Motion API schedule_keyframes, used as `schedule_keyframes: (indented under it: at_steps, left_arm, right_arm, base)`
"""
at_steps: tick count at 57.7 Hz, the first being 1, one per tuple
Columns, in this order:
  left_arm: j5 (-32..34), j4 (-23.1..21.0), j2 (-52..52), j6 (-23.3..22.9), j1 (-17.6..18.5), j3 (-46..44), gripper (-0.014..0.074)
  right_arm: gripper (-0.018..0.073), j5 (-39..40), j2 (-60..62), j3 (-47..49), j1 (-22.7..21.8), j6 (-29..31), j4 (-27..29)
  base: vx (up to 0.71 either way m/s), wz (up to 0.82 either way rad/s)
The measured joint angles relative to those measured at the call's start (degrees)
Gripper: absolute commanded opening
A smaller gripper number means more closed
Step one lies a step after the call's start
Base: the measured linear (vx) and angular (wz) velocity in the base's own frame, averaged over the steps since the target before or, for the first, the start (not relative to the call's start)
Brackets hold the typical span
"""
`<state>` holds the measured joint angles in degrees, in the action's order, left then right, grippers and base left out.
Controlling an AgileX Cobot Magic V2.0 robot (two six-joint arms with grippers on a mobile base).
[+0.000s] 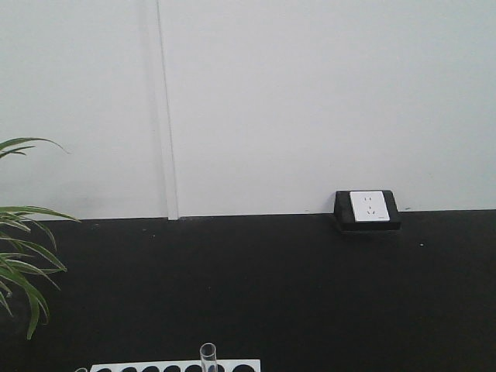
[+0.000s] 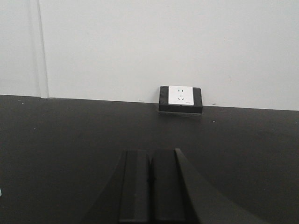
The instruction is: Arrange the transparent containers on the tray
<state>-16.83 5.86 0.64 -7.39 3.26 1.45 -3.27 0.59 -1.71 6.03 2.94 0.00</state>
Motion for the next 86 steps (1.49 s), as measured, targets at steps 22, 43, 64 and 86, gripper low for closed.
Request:
schedule_keyframes:
  at_steps: [22,43,64,86]
  left_arm:
    - [0.0,0.0,0.0,0.0,0.0,0.0,0.0002]
    - [0.0,0.0,0.0,0.0,0.0,0.0,0.0002]
    - [7.58,0.0,0.0,0.0,0.0,0.0,0.0002]
    - [20.46,0.12,0.0,-0.06,0.0,0.0,0.0002]
  right_arm:
    - [-0.0011,0.0,0.0,0.0,0.0,0.0,0.0]
    - [-0.0011,0.0,0.0,0.0,0.0,0.0,0.0]
    - [-0.0011,0.0,0.0,0.0,0.0,0.0,0.0]
    - [-0.0011,7.75,0.0,0.0,0.0,-0.02,0.0]
  base:
    - [0.0,0.0]
    - [0.0,0.0]
    - [0.0,0.0]
    - [0.0,0.0]
